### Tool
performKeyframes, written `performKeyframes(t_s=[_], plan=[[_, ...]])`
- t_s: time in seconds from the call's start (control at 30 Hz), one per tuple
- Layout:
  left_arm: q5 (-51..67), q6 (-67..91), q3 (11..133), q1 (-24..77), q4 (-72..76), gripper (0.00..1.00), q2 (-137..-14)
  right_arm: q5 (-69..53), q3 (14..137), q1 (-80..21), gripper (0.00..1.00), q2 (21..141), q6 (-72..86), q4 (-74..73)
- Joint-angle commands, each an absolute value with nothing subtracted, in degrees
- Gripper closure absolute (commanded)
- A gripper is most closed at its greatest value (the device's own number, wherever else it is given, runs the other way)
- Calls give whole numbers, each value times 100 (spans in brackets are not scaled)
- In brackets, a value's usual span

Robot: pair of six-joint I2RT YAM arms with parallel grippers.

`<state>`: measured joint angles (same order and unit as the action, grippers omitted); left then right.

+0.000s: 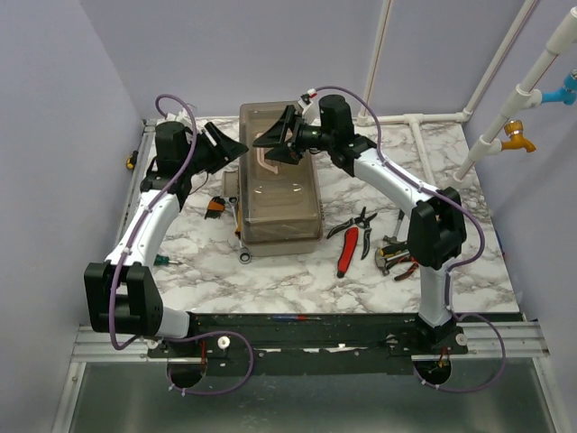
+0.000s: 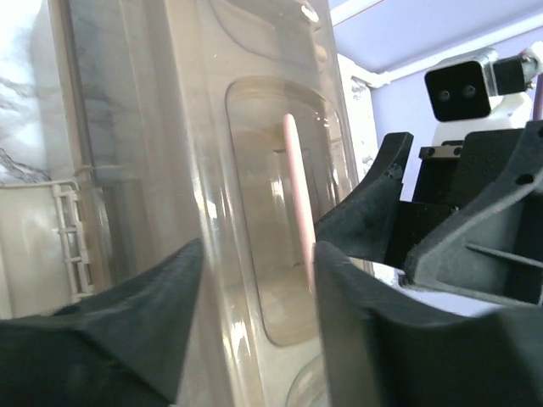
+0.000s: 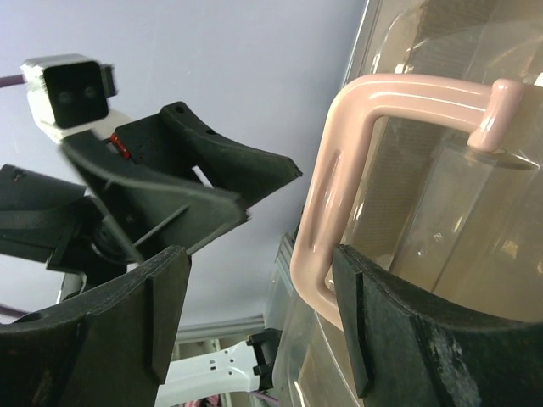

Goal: Pack the tool kit

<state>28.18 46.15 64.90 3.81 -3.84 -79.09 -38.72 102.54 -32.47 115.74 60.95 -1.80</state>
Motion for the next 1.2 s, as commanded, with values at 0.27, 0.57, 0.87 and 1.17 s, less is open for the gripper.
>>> performKeyframes(t_s=[0.27,0.57,0.87,1.17], plan=[[3193,4703,7291,828,-502,77,-9013,-4416,10009,-3160,28,11112,6399,559],[3269,4751,7452,1038,-470,84,-9226,-4273,10133,-2982,28,11020,6098,58],[2448,4795,6452,490,-200,76,-7875,-1975,11845,-3292,15,11404,4506,-3153],[1900,4368,6142,271,-664,32,-7426,-86,13988,-4179,8,12566,4130,-4515]])
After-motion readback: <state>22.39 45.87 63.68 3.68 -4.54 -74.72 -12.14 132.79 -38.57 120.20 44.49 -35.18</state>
